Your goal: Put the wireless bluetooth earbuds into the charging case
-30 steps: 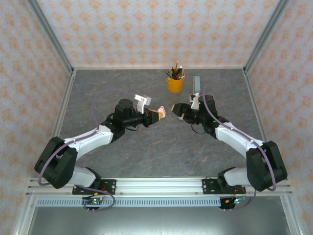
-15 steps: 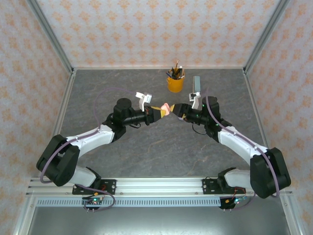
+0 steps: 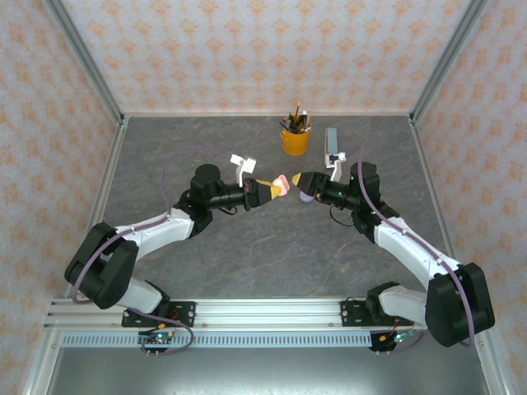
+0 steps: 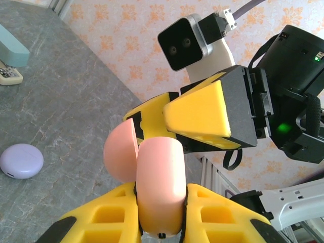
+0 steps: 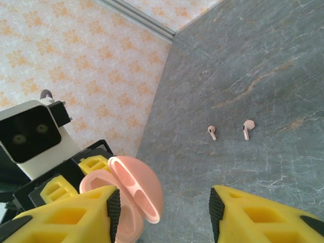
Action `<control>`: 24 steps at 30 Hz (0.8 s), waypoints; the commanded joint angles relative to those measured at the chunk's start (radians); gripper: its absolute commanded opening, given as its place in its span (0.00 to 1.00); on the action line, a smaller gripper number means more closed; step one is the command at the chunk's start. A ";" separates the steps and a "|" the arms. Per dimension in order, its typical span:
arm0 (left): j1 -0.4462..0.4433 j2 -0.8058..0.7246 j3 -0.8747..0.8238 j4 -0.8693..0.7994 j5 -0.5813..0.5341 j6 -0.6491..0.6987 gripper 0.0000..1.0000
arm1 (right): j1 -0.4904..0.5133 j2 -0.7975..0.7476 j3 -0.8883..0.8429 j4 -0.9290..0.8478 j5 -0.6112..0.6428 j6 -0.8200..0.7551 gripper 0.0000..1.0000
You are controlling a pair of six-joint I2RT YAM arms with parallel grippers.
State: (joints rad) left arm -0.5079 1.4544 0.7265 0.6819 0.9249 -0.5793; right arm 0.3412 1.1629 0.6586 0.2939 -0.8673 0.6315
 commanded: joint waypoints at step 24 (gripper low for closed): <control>0.004 0.047 0.051 0.065 0.029 -0.030 0.00 | -0.002 0.122 0.036 0.100 -0.113 -0.023 0.41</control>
State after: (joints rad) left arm -0.5076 1.4952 0.7452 0.7010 0.9352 -0.6056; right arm 0.3412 1.2774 0.6609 0.3458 -0.9512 0.6300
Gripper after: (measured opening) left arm 0.187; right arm 0.411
